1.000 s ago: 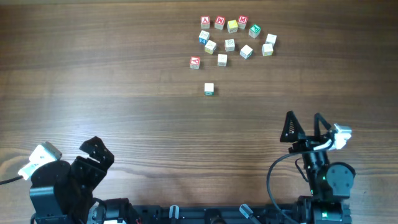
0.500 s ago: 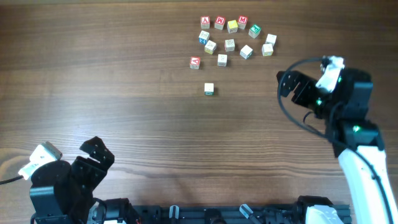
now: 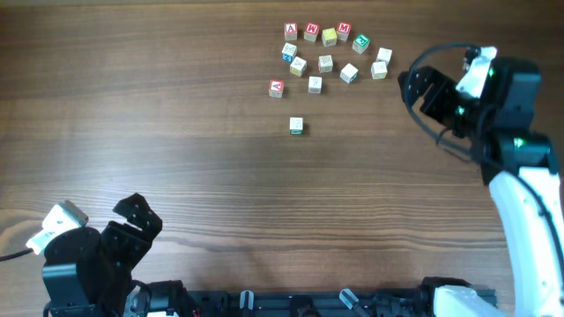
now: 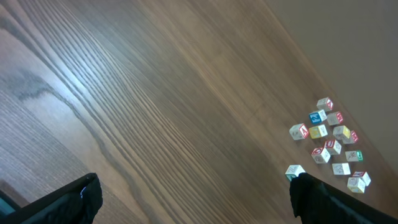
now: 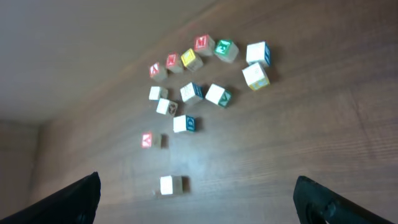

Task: Form a tower
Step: 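Reach the right gripper to the cluster and grasp the '9' block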

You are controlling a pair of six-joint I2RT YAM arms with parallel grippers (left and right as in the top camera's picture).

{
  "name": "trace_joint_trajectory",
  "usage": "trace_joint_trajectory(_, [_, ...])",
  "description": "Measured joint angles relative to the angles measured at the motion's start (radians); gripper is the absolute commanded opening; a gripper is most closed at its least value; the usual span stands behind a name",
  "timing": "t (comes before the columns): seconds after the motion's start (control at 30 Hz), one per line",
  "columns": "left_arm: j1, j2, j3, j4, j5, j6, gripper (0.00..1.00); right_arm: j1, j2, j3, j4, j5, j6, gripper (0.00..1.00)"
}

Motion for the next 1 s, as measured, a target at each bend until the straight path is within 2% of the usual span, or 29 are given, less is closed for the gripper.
trace_joint_trajectory(0.17, [0.0, 0.0, 0.0, 0.0, 0.0, 0.0, 1.0, 0.064, 0.248, 0.275, -0.12, 0.074, -0.033, 1.0])
trace_joint_trajectory(0.33, [0.0, 0.0, 0.0, -0.001, 0.0, 0.0, 1.0, 0.187, 0.497, 0.423, -0.1, 0.224, -0.034, 1.0])
trace_joint_trajectory(0.4, [0.0, 0.0, 0.0, -0.001, 0.0, 0.0, 1.0, 0.217, 0.587, 0.451, 0.004, 0.232, -0.108, 1.0])
trace_joint_trajectory(0.57, [0.0, 0.0, 0.0, -0.001, 0.0, 0.0, 1.0, 0.234, 0.806, 0.459, 0.153, 0.119, -0.428, 1.0])
trace_joint_trajectory(0.7, [0.0, 0.0, 0.0, -0.001, 0.0, 0.0, 1.0, 0.234, 0.861, 0.459, 0.209, 0.095, -0.572, 1.0])
trace_joint_trajectory(0.77, [0.0, 0.0, 0.0, -0.001, 0.0, 0.0, 1.0, 0.234, 0.866, 0.459, 0.212, 0.095, -0.61, 0.98])
trace_joint_trajectory(0.87, [0.0, 0.0, 0.0, -0.001, 0.0, 0.0, 1.0, 0.234, 0.913, 0.459, 0.206, 0.095, -0.674, 0.89])
trace_joint_trajectory(0.93, [0.0, 0.0, 0.0, -0.001, 0.0, 0.0, 1.0, 0.234, 0.944, 0.459, 0.201, 0.095, -0.688, 0.88])
trace_joint_trajectory(1.0, [0.0, 0.0, 0.0, -0.001, 0.0, 0.0, 1.0, 0.234, 0.959, 0.459, 0.196, 0.095, -0.695, 0.8])
